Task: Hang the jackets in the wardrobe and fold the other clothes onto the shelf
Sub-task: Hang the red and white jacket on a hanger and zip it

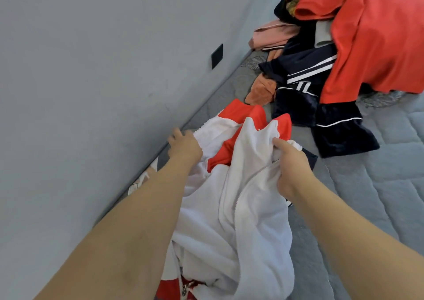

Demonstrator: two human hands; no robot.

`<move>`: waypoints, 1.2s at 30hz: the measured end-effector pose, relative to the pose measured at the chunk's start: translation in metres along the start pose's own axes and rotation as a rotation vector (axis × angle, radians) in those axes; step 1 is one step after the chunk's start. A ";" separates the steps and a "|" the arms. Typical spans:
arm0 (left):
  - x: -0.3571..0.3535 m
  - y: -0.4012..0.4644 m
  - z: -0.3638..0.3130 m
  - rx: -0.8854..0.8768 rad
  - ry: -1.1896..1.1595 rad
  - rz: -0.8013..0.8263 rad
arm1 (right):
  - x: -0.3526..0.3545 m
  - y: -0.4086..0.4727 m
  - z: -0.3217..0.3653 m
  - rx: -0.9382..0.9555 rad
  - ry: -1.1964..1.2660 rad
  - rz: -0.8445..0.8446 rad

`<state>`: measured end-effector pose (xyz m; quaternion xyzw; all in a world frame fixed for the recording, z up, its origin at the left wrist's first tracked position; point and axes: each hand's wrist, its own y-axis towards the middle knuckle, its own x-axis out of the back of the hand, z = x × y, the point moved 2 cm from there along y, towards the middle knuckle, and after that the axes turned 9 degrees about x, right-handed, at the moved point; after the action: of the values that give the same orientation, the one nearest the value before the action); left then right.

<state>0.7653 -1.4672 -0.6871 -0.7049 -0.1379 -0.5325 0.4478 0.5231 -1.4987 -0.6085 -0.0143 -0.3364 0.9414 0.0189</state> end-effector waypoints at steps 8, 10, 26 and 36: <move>0.083 -0.080 0.045 0.022 -0.874 0.313 | -0.036 -0.096 0.048 0.096 0.206 0.177; 0.123 -0.137 0.070 0.109 -1.329 0.428 | -0.052 -0.138 0.069 0.071 0.221 0.213; 0.143 -0.708 0.358 0.304 -2.279 -0.018 | -0.076 -0.639 0.014 0.169 -0.926 1.418; -0.006 -0.928 0.387 0.616 -2.755 -0.464 | 0.049 -0.887 -0.137 1.440 -1.957 2.075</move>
<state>0.3825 -0.6438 -0.2546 -0.4887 -0.6729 0.5553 -0.0042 0.5027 -0.7240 -0.1531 -0.3668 -0.4310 -0.1473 0.8112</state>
